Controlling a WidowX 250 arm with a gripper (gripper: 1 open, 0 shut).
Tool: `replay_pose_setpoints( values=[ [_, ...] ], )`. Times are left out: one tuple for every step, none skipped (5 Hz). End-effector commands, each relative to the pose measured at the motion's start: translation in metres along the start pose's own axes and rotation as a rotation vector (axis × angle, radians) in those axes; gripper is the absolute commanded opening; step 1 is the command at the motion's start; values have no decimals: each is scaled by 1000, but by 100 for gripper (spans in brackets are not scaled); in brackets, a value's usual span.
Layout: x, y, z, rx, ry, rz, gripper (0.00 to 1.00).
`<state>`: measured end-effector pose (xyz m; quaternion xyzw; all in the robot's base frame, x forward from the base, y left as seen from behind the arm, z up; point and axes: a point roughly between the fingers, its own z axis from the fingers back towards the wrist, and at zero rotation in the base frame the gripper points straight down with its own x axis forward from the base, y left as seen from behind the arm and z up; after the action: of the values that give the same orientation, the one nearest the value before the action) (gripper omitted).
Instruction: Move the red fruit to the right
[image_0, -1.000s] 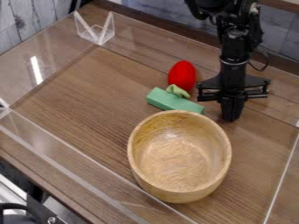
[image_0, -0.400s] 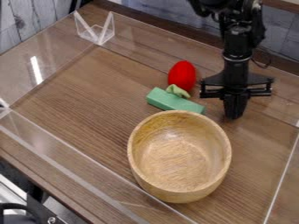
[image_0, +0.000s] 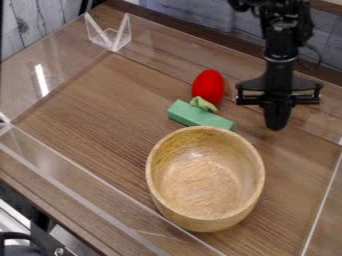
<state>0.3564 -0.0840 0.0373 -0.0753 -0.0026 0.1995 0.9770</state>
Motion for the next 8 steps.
replay_pose_setpoints(
  values=[
    [13, -9, 28, -32, -60, 8, 0],
    [10, -17, 25, -30, -54, -39, 0],
    [7, -22, 22, -27, -48, -84, 0],
    [4, -19, 25, -24, -61, -4, 0],
    [0, -15, 28, -22, -71, 76, 0],
    [-3, -11, 37, -24, -73, 104, 0],
    [-5, -5, 43, -21, -78, 136, 0],
    [-12, -16, 42, -15, -73, 72, 0]
  ],
)
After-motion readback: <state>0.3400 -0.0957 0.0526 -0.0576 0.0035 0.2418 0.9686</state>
